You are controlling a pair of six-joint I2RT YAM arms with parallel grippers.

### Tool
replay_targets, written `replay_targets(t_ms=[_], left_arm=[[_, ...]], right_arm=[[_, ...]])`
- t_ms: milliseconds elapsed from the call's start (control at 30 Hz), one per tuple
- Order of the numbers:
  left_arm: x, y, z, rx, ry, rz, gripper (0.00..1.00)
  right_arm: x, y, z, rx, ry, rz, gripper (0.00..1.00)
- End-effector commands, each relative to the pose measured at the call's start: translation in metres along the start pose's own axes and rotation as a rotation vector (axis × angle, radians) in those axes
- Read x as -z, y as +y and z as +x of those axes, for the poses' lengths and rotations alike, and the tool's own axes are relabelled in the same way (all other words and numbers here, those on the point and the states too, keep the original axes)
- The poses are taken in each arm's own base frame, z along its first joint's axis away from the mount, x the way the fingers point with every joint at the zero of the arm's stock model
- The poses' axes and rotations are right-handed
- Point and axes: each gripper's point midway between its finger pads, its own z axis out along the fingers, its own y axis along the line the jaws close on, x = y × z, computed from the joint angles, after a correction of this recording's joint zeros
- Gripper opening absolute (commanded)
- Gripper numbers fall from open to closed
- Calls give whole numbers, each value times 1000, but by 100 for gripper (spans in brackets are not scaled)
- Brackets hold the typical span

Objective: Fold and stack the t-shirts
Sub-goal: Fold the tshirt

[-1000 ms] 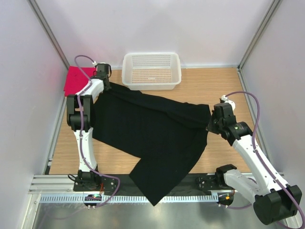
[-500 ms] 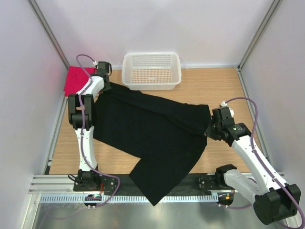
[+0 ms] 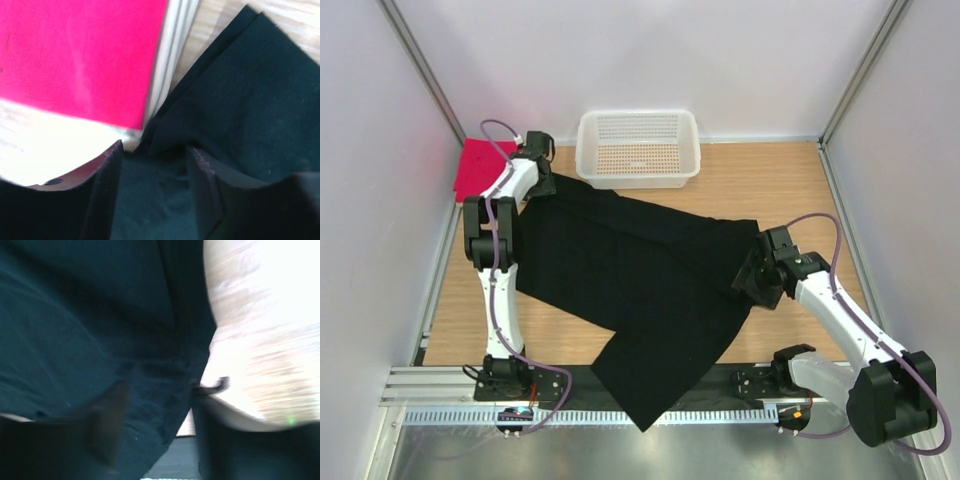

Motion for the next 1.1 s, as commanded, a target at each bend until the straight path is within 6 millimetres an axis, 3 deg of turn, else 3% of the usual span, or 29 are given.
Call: replay_targets(t_ms=[0, 33, 67, 167, 233, 267, 300, 400, 500, 700, 833, 933, 1000, 1067], left_arm=[[52, 12, -37, 92, -74, 28, 57], [58, 15, -34, 96, -60, 23, 58], [73, 16, -41, 112, -77, 42, 59], [91, 19, -36, 118, -70, 49, 61], [111, 18, -38, 142, -83, 90, 61], [112, 14, -27, 135, -60, 99, 61], [123, 13, -27, 138, -71, 118, 62], [126, 2, 3, 91, -14, 130, 61], [121, -3, 37, 51, 72, 130, 56], [122, -10, 103, -51, 201, 105, 51], [124, -14, 133, -81, 246, 75, 52], [123, -15, 154, -96, 313, 50, 51], [123, -13, 159, -96, 314, 25, 51], [122, -6, 167, -120, 329, -31, 49]], right_arm=[[19, 18, -56, 6, -192, -39, 66], [21, 18, -69, 34, -233, -14, 76], [23, 26, -86, 52, -259, 2, 78], [22, 38, -123, 113, -298, 64, 82], [14, 30, -135, 99, -267, 115, 85], [15, 30, -145, 85, -263, 122, 85], [0, 18, -147, 53, -207, 163, 86], [-23, 7, -154, -16, -138, 160, 88], [-41, 13, -153, -20, -99, 131, 88], [-63, 11, -147, -19, -66, 126, 87], [-73, 5, -143, -18, -53, 150, 85], [-84, -3, -139, -25, -34, 190, 79], [-92, -12, -138, -42, -31, 239, 65], [-100, -17, -137, -53, -23, 266, 59]])
